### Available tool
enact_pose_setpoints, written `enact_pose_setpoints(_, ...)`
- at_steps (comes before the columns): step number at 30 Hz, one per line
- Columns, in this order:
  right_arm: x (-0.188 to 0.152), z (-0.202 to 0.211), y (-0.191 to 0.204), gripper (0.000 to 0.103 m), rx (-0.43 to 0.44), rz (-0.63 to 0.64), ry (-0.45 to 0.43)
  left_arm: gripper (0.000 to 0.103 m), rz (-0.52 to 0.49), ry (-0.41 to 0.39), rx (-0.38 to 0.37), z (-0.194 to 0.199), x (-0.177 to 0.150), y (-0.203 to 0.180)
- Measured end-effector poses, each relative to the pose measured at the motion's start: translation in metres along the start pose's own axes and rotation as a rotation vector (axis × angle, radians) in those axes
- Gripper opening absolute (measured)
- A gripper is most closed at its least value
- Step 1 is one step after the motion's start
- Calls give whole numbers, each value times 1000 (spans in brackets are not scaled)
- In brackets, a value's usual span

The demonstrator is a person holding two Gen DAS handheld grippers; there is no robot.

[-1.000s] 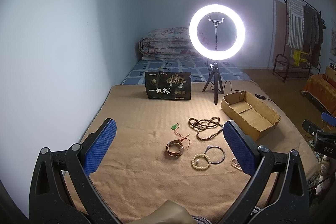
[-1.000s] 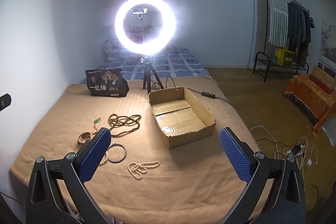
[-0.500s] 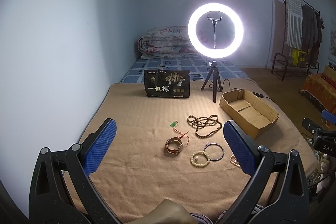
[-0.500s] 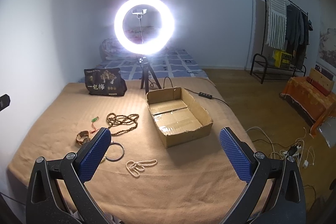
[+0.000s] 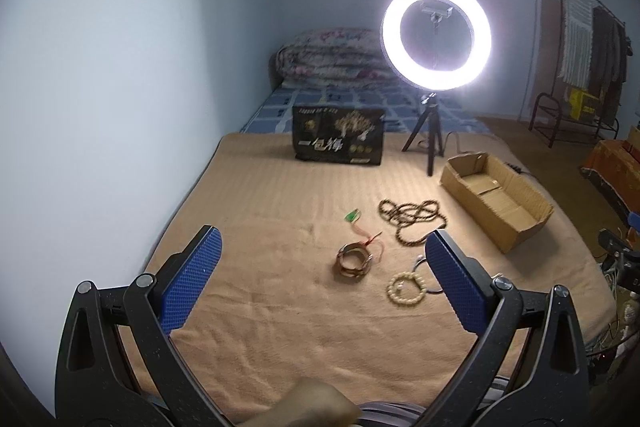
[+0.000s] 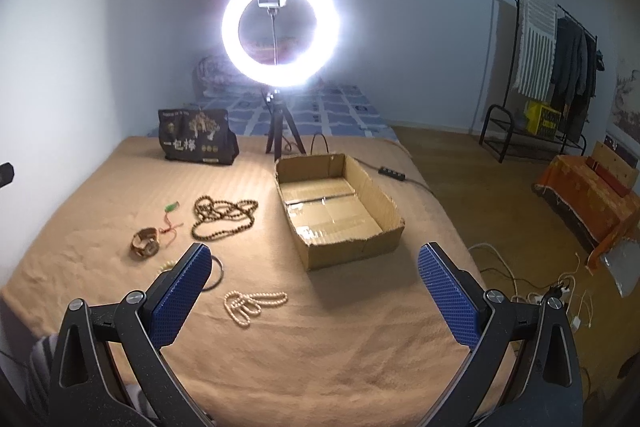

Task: Organize jewelry

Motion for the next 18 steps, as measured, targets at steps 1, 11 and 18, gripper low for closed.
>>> enact_pose_setpoints(1, -1, -3, -1, 102, 2, 1, 6, 103, 2, 14, -9, -6, -1, 3)
enact_pose_setpoints(11, -26, -54, 8, 102, 31, 126, 111, 103, 14, 163, -103, -77, -8, 11)
enact_pose_setpoints(18, -42, -94, 36, 102, 140, 242, 205, 103, -7, 267, -165, -132, -18, 4)
Point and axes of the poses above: each gripper's, at about its wrist camera, not at the fingertips, and z roughly against the way its jaws point, y to its left, x to its top, the point moved 6 cm from there along -z, roughly the way its jaws point, and after that the axes turned 13 degrees about y, right-handed, at the moved point
